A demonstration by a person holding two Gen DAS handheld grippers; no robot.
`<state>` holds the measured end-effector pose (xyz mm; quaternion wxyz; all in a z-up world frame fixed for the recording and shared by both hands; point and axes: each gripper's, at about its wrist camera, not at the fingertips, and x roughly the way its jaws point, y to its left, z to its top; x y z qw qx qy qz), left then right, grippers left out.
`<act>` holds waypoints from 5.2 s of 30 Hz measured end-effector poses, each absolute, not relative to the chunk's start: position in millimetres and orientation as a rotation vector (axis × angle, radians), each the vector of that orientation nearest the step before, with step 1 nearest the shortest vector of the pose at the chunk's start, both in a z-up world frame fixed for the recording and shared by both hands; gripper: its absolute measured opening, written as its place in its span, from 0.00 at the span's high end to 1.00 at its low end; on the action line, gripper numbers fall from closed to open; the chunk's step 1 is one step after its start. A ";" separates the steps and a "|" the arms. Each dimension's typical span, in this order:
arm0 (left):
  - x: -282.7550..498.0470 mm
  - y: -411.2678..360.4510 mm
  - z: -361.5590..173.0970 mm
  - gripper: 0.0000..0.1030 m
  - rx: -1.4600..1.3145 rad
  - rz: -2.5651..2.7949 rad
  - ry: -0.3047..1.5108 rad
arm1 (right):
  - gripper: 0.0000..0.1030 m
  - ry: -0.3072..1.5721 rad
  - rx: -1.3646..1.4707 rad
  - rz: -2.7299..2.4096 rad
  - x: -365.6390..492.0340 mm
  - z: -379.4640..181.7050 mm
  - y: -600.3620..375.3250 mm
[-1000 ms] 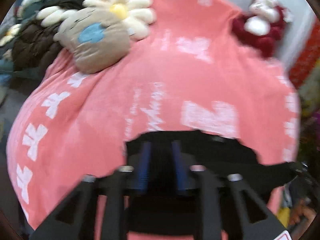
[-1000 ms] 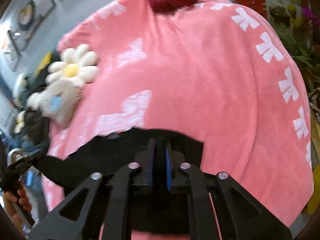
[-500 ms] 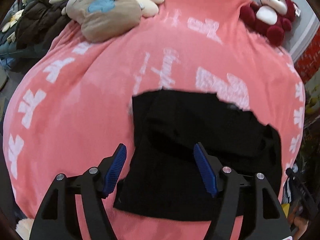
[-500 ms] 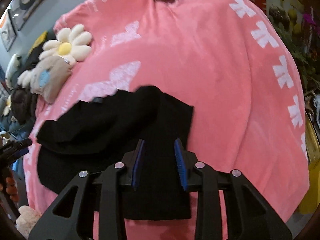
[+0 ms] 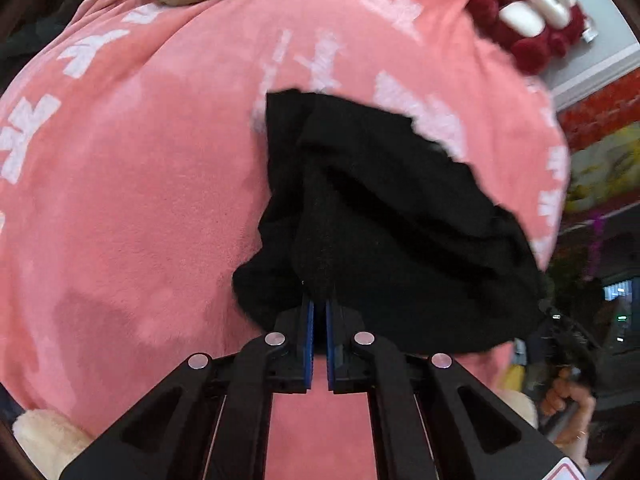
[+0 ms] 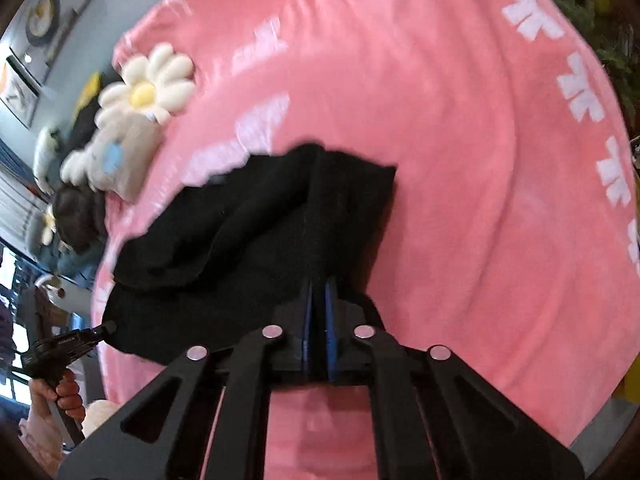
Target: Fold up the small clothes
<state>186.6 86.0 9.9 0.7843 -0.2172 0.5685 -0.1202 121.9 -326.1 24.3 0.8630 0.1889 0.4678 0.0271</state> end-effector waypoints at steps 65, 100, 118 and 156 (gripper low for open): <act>333.8 81.1 31.4 0.31 -0.476 0.040 1.113 | 0.93 0.927 0.280 -0.144 245.8 -4.3 -335.9; 273.4 78.7 41.1 0.34 -0.388 -0.324 1.011 | 0.77 0.884 0.151 0.122 254.4 35.8 -198.9; 315.5 68.0 92.8 0.97 -0.442 -0.502 0.853 | 0.99 0.742 0.343 0.119 238.9 56.3 -330.5; 180.3 85.9 -38.4 0.98 -0.592 -0.283 1.247 | 0.88 1.149 0.494 0.000 118.1 -49.3 -304.0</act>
